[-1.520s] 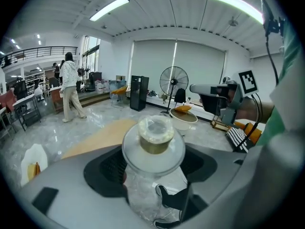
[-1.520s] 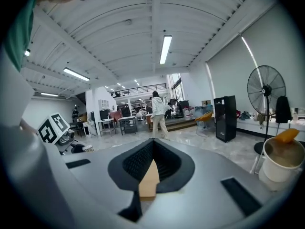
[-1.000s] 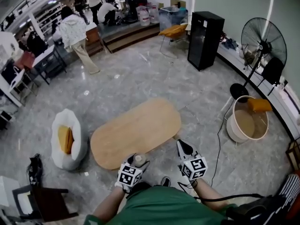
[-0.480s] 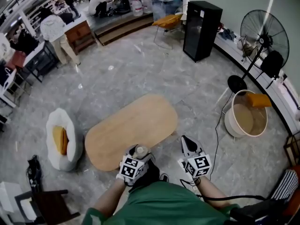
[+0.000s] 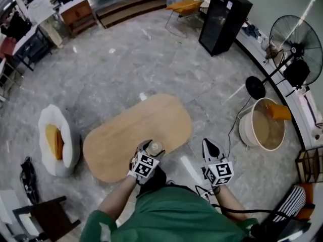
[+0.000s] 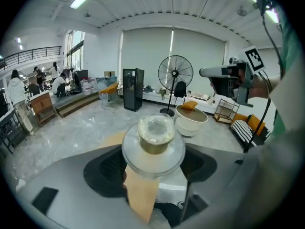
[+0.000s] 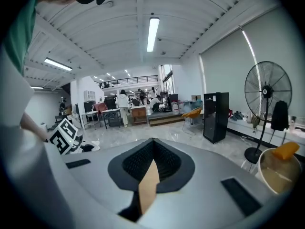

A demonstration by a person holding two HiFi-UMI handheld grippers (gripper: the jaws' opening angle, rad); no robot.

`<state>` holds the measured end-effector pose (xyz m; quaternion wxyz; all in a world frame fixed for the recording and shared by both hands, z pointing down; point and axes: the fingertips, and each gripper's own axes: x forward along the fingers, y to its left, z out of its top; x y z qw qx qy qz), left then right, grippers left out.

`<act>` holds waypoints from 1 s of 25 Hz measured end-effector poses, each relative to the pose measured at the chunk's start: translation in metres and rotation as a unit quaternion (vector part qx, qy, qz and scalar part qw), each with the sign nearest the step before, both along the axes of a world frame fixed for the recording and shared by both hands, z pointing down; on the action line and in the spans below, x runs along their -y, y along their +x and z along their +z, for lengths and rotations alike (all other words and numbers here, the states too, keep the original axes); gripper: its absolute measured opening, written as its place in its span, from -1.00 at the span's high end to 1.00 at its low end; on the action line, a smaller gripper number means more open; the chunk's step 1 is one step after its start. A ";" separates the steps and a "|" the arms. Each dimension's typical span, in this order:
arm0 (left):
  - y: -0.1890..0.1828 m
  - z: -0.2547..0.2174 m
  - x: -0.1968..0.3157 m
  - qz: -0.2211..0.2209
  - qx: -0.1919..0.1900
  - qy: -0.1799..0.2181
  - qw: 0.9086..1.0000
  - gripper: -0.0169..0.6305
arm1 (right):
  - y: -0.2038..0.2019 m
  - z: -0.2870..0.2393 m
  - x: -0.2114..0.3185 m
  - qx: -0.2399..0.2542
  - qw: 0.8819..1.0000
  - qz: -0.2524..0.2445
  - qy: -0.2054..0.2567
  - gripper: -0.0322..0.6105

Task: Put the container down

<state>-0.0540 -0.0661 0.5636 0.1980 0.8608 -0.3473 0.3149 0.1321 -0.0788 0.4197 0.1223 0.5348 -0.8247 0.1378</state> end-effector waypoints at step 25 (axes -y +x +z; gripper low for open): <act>0.010 0.211 0.262 -0.068 0.063 0.006 0.996 -0.10 | 0.009 0.189 0.242 -0.010 0.990 -0.092 -0.104 0.86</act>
